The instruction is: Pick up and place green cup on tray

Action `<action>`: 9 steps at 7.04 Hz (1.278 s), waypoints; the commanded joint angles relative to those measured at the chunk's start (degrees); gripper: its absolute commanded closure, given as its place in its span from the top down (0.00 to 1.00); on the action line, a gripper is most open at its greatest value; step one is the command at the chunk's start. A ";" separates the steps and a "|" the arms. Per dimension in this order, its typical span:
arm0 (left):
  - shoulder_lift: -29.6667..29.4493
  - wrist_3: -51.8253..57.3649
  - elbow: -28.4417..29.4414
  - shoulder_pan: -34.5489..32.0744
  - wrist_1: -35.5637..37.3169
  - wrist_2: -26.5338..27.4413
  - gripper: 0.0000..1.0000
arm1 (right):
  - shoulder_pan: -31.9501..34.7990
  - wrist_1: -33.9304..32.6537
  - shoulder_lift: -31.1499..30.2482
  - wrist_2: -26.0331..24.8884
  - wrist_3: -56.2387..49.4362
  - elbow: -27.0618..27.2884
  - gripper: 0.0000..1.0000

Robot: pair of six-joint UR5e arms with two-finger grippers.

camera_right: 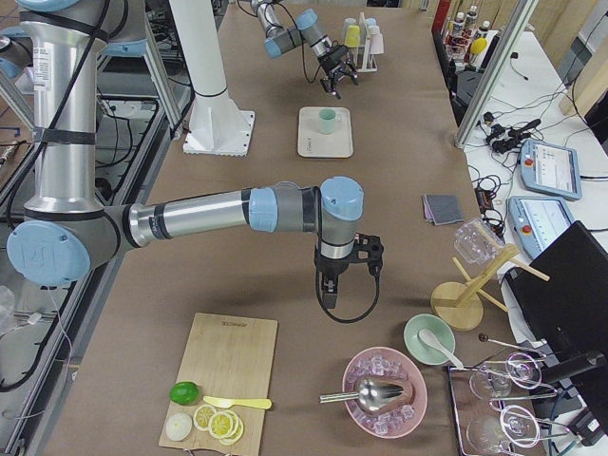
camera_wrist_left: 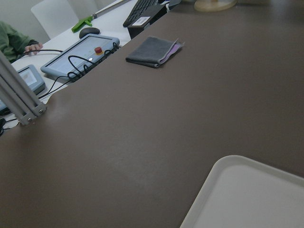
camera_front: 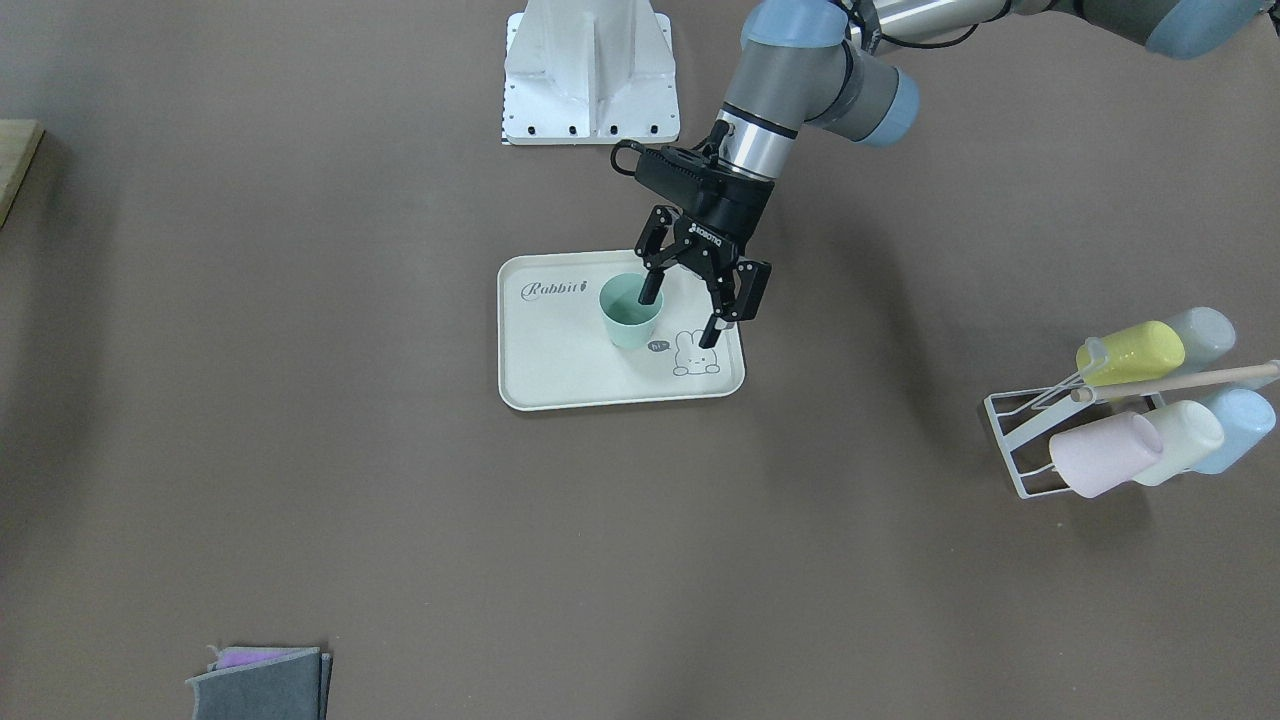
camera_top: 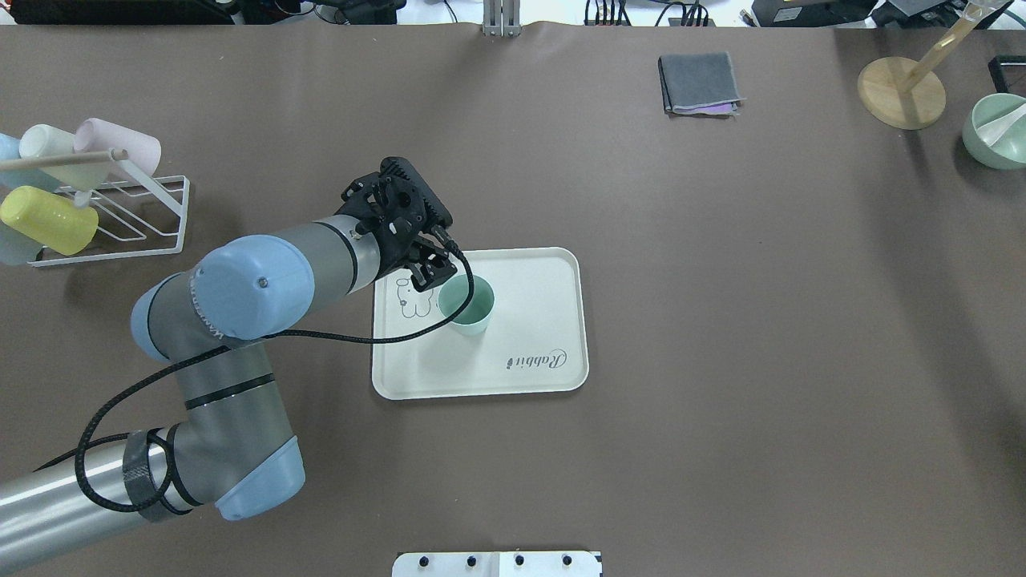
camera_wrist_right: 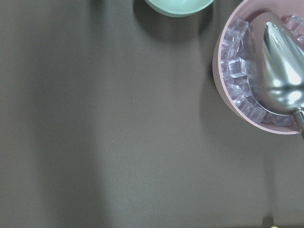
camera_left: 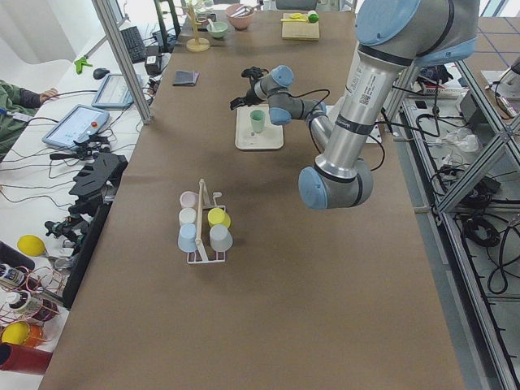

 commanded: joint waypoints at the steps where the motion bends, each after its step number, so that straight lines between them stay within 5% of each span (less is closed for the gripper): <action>1: -1.64 -0.02 -2.41 -1.92 19.21 2.91 0.98 | 0.00 0.00 -0.01 0.00 0.00 0.00 1.00; 3: -1.38 -0.37 -2.76 -2.62 26.03 5.75 0.98 | 0.00 0.00 -0.01 0.00 -0.44 0.00 1.00; 5: -1.55 -0.90 -3.37 -6.55 26.49 0.44 0.98 | 0.00 0.00 -0.01 0.00 -0.44 0.00 1.00; 9: 4.05 -0.11 -3.38 -29.11 26.05 -37.68 0.98 | 0.00 0.00 -0.01 0.00 -0.18 0.00 1.00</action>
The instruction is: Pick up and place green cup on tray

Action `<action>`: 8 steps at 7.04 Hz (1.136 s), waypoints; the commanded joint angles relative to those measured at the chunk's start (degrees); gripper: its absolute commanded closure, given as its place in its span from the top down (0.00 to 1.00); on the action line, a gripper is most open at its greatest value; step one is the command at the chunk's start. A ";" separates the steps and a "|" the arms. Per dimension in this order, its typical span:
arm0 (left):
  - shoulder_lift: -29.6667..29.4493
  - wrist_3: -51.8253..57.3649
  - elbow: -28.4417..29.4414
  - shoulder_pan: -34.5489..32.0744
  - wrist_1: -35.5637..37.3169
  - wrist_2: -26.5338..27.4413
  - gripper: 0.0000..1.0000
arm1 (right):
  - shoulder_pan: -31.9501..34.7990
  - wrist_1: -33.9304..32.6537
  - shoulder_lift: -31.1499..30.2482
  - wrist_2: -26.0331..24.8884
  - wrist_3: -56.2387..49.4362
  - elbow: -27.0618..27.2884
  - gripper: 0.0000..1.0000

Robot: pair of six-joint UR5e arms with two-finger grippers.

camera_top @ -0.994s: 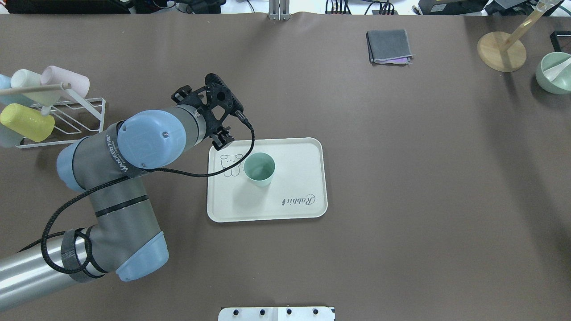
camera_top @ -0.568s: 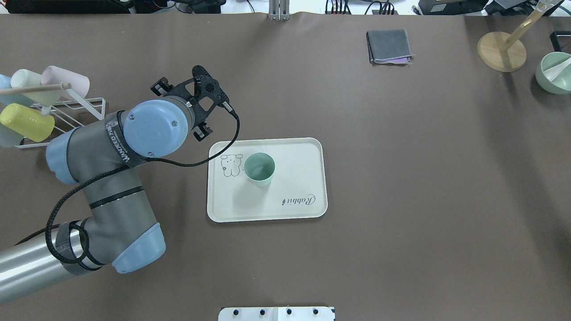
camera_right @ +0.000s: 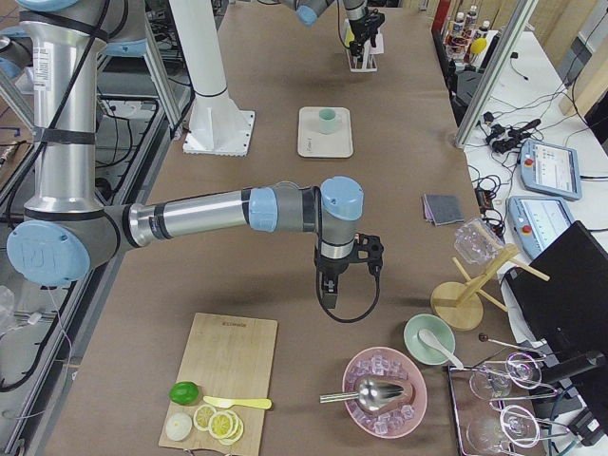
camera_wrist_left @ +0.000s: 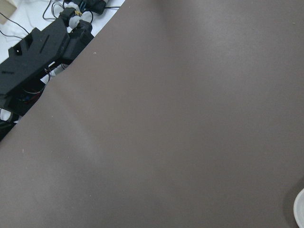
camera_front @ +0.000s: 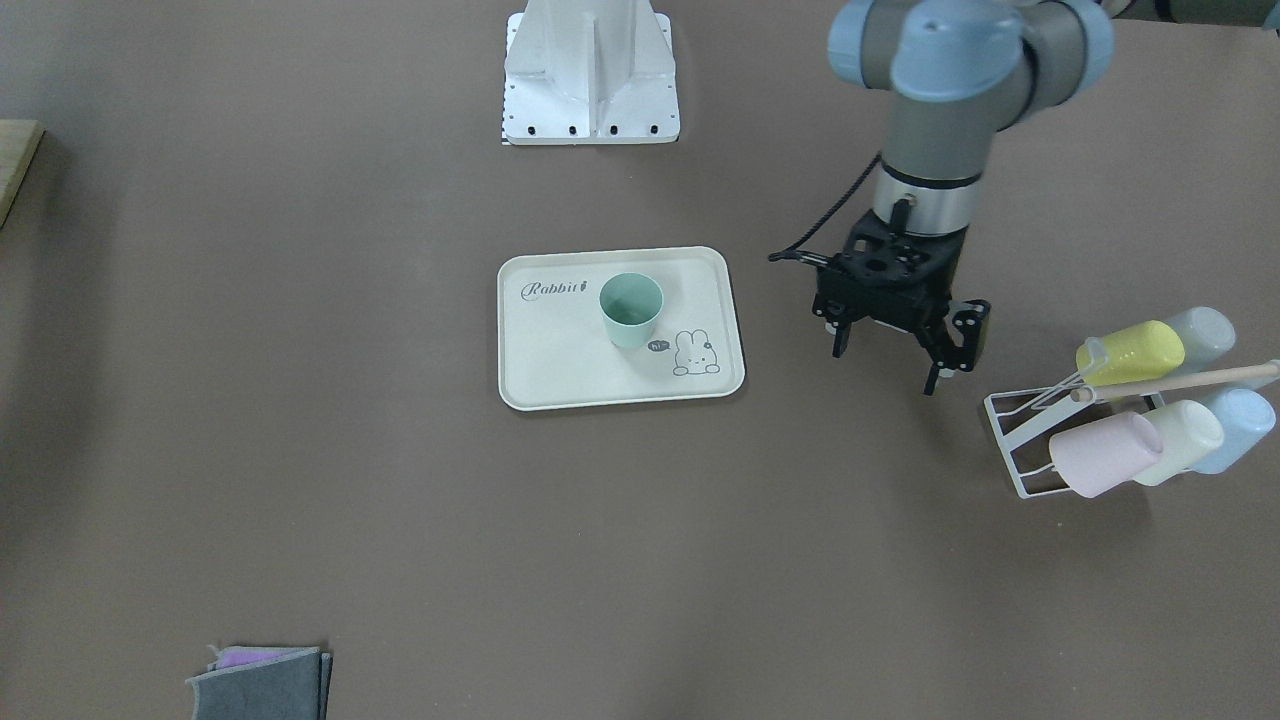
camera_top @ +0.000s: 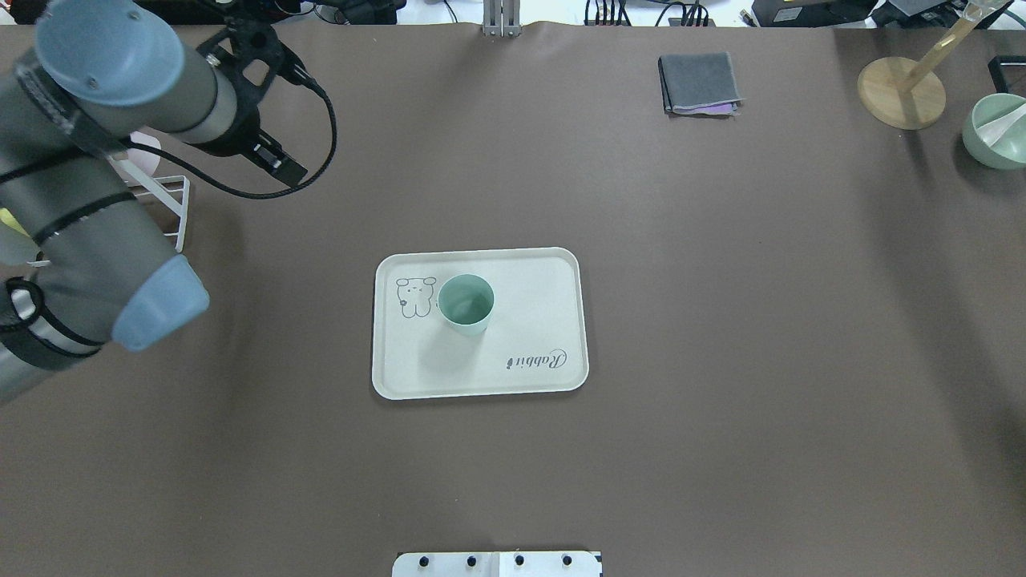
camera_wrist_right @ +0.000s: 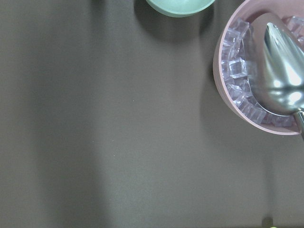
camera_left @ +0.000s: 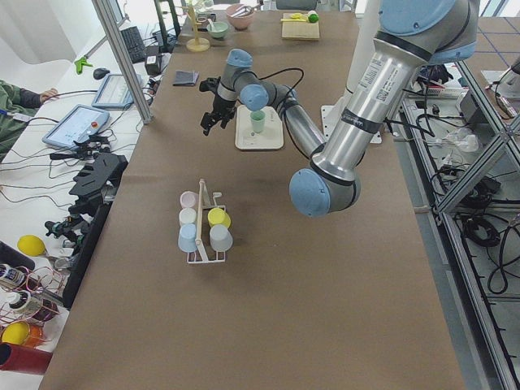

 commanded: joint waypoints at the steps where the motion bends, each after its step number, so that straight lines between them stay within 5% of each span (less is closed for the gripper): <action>1: 5.20 0.13 -0.05 -12.51 0.22 -18.03 0.98 | 0.00 0.00 0.00 0.00 0.21 0.00 1.00; 4: 16.70 0.31 0.30 -25.54 0.40 -29.40 0.98 | 0.00 2.71 -0.18 0.00 0.30 -0.26 1.00; 8: 28.48 13.64 3.20 -34.27 0.93 -31.03 0.98 | 0.00 2.81 -0.18 0.00 0.30 -0.53 1.00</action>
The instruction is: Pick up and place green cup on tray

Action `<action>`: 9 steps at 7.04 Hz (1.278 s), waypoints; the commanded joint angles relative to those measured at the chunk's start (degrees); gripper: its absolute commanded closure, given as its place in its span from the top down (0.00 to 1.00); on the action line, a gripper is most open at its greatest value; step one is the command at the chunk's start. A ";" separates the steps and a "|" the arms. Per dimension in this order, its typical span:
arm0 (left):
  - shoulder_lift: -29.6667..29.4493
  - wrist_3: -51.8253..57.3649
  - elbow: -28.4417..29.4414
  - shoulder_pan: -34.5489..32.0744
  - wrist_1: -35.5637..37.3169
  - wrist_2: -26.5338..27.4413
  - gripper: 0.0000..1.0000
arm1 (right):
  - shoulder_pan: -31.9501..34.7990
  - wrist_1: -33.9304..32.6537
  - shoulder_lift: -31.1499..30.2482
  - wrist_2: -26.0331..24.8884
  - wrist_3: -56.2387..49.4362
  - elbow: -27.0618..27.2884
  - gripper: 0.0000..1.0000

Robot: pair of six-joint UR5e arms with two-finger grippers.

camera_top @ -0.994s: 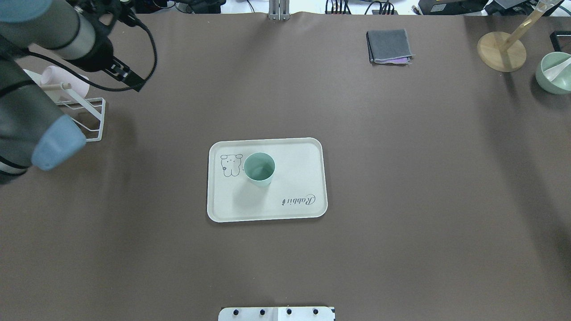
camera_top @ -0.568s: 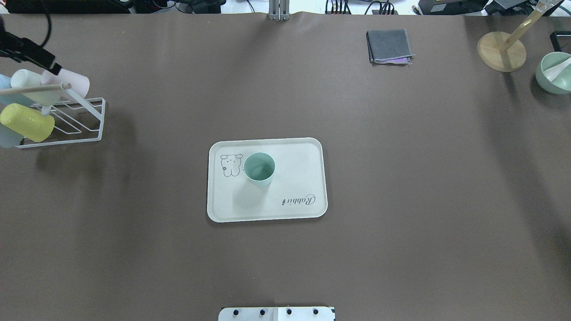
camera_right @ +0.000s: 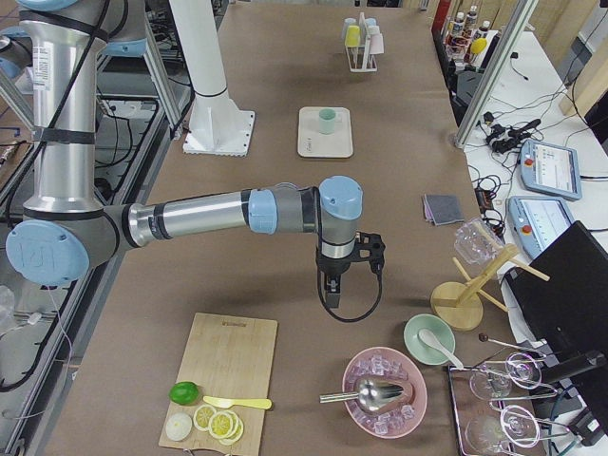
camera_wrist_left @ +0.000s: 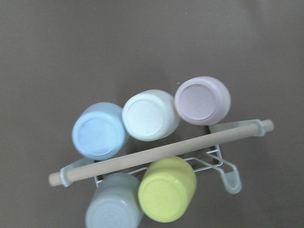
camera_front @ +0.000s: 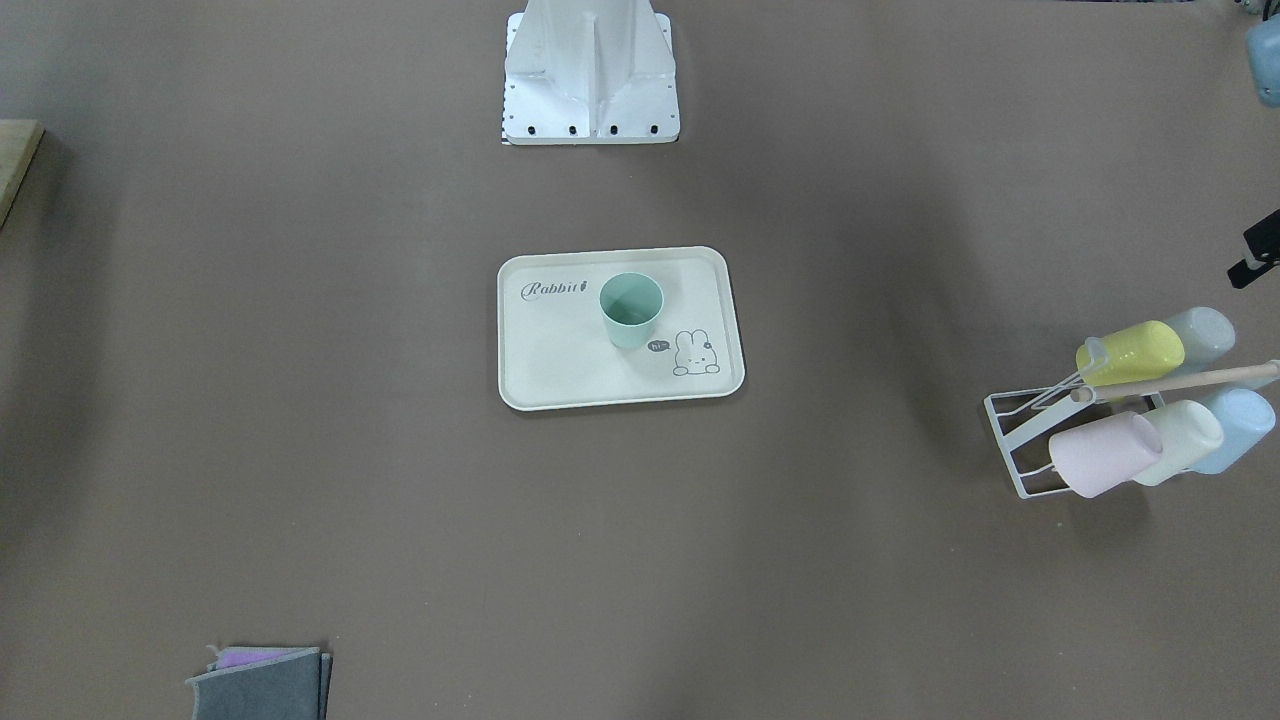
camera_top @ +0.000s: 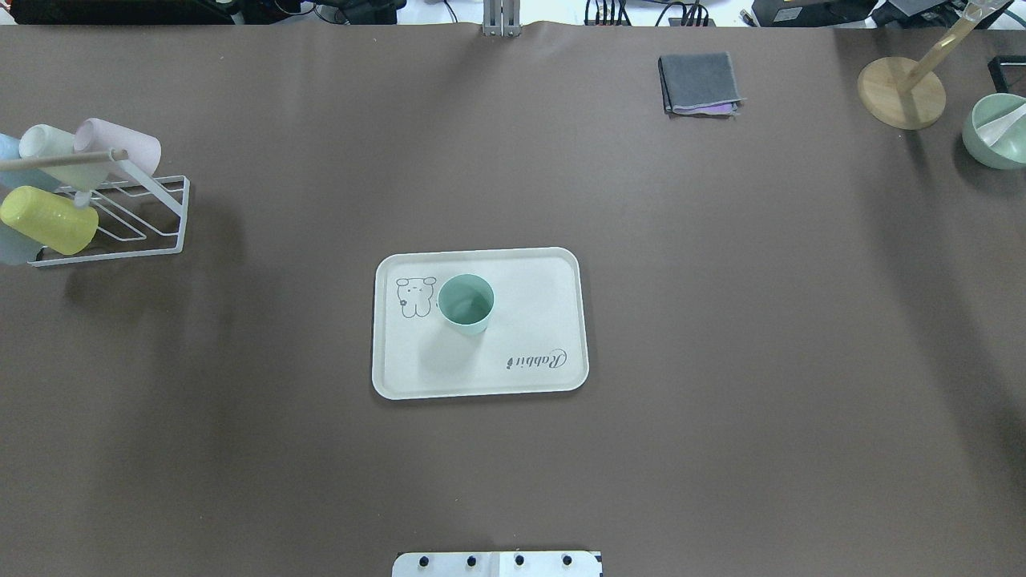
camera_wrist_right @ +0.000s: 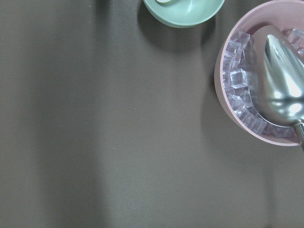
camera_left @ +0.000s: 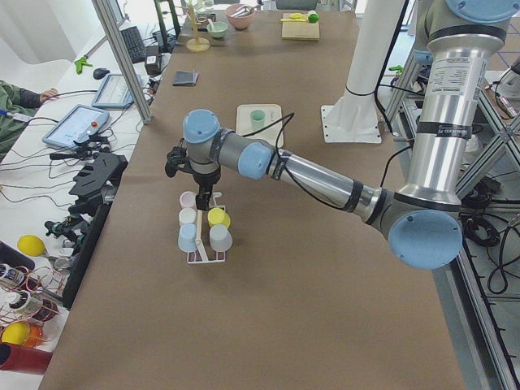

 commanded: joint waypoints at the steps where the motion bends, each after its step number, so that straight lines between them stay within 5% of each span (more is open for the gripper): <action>1: 7.42 6.52 0.08 -4.83 0.22 -0.14 0.98 | 0.00 0.03 0.00 0.00 0.00 -0.08 1.00; 9: 11.15 6.36 3.33 -7.49 -0.13 0.04 0.98 | 0.00 0.03 0.00 0.00 0.09 -0.08 1.00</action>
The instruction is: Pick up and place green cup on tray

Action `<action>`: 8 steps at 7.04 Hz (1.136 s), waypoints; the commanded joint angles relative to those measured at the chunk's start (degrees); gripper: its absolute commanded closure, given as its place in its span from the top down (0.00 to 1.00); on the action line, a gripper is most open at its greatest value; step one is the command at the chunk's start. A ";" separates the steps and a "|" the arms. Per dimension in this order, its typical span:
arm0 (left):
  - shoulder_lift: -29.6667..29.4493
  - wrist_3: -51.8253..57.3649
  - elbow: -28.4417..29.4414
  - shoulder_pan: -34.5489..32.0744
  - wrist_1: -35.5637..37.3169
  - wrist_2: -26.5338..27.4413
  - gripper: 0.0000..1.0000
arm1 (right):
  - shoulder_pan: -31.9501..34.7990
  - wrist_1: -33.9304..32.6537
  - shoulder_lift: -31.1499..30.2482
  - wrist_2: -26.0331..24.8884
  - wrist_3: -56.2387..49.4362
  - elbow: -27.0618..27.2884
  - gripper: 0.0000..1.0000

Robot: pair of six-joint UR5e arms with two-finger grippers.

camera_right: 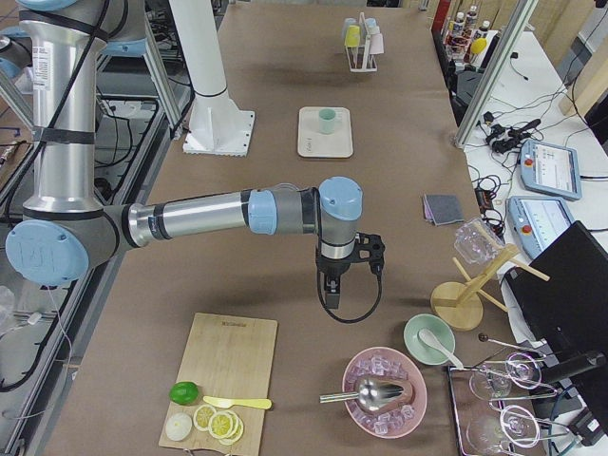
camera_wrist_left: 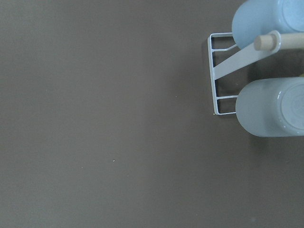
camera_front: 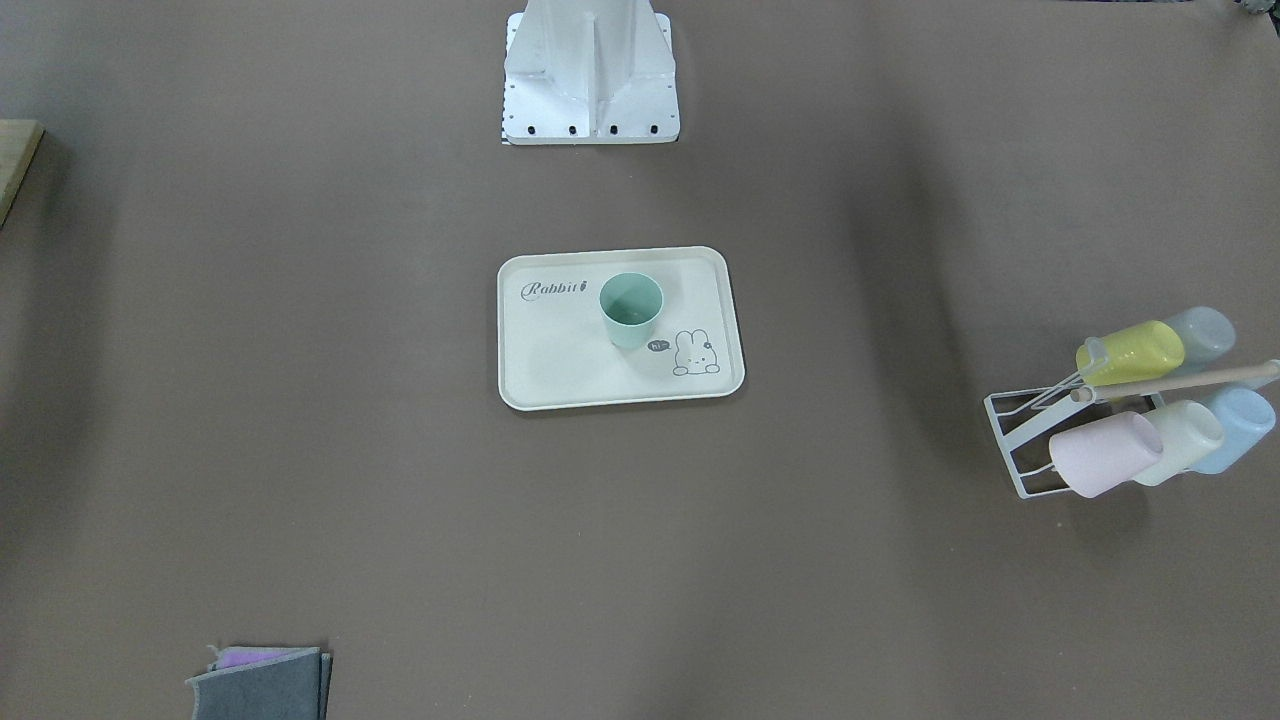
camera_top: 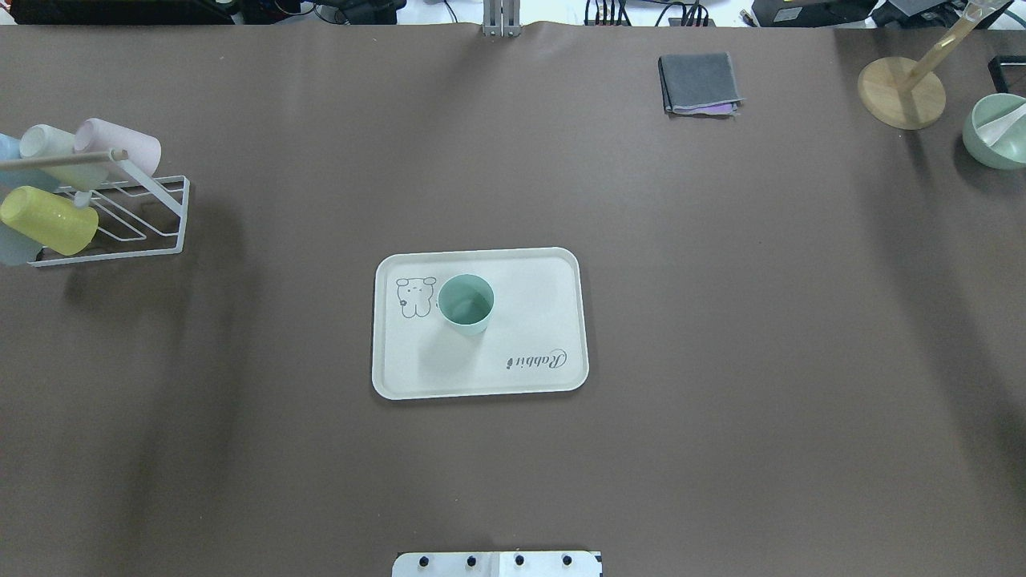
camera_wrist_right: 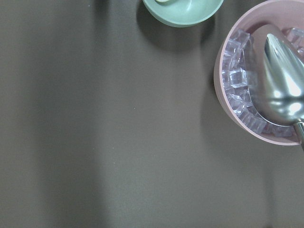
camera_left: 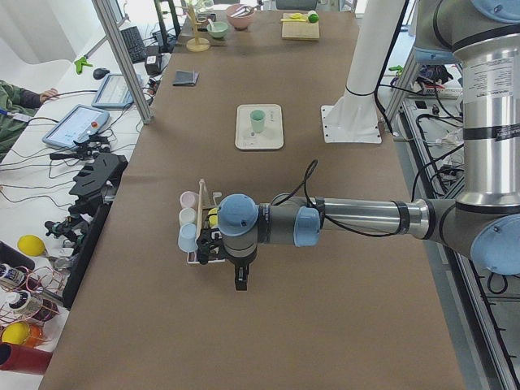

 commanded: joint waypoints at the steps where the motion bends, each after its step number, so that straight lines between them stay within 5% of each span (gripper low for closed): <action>1: 0.09 -0.01 0.27 -0.01 -0.01 0.16 0.98 | 0.00 0.00 0.01 0.00 0.00 0.00 1.00; 8: 1.15 0.17 0.54 0.08 -0.18 0.60 0.98 | 0.00 0.00 -0.51 0.09 0.00 -0.09 1.00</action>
